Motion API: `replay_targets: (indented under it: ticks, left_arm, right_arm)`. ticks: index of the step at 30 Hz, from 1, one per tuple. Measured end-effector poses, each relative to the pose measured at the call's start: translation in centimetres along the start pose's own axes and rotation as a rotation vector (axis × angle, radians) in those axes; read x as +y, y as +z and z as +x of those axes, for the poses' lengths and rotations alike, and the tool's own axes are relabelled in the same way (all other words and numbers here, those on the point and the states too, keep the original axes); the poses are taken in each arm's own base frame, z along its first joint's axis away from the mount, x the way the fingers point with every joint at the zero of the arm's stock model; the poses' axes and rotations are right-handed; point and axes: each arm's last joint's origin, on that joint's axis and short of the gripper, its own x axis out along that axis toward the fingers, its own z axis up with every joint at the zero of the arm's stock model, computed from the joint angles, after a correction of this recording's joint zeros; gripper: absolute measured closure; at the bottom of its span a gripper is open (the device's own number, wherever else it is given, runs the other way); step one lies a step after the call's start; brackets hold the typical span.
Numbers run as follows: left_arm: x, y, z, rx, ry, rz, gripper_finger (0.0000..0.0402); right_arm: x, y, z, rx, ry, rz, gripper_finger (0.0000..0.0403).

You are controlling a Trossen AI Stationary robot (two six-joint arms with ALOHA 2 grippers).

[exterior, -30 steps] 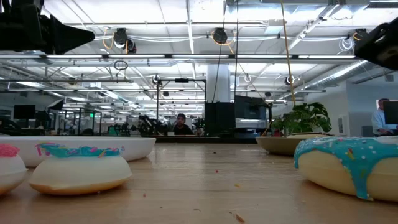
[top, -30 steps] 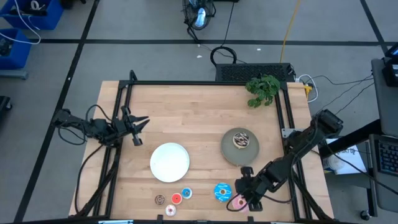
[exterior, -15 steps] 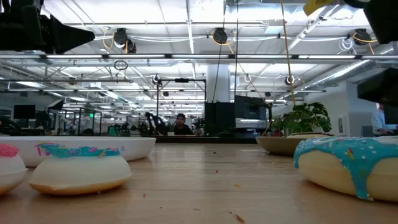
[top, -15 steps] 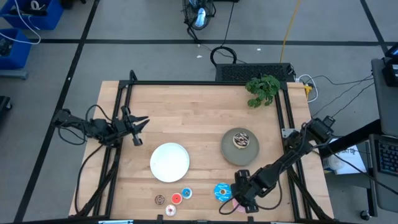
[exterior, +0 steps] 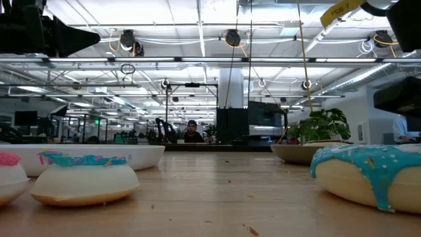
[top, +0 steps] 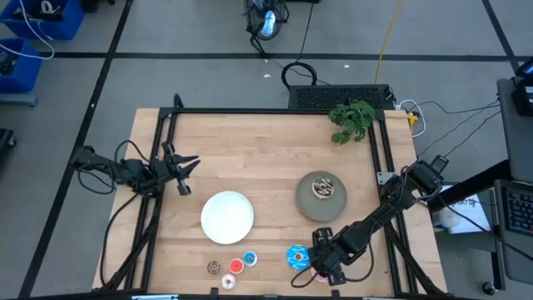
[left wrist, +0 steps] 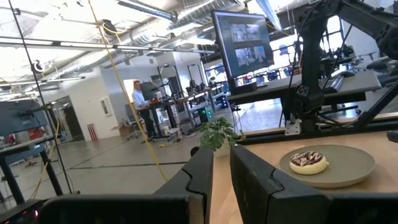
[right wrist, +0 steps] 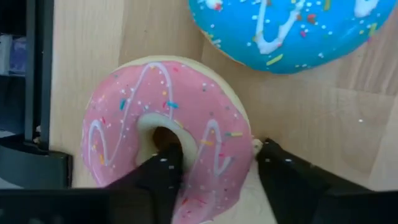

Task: Pick & Place donuts
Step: Put the pink donut on the gray plate

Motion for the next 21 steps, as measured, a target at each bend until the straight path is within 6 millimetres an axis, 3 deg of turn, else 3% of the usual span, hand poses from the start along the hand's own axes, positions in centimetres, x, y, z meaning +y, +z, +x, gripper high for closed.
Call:
replay_targets:
  ticks: [8,14,21]
  left_arm:
    - [0.0,0.0,0.0,0.000,0.000,-0.038,0.0339]
    - [0.0,0.0,0.0,0.000,-0.001,-0.051,0.0339]
    - [0.0,0.0,0.0,0.000,0.000,-0.055,0.0339]
  right_arm:
    - [-0.4,-0.1,-2.7,-0.060,-0.008,0.020,0.0385]
    - [0.1,0.6,-7.1,-0.058,-0.027,0.026,0.0378]
    - [1.0,3.6,-14.7,-0.052,-0.039,0.020,0.0395]
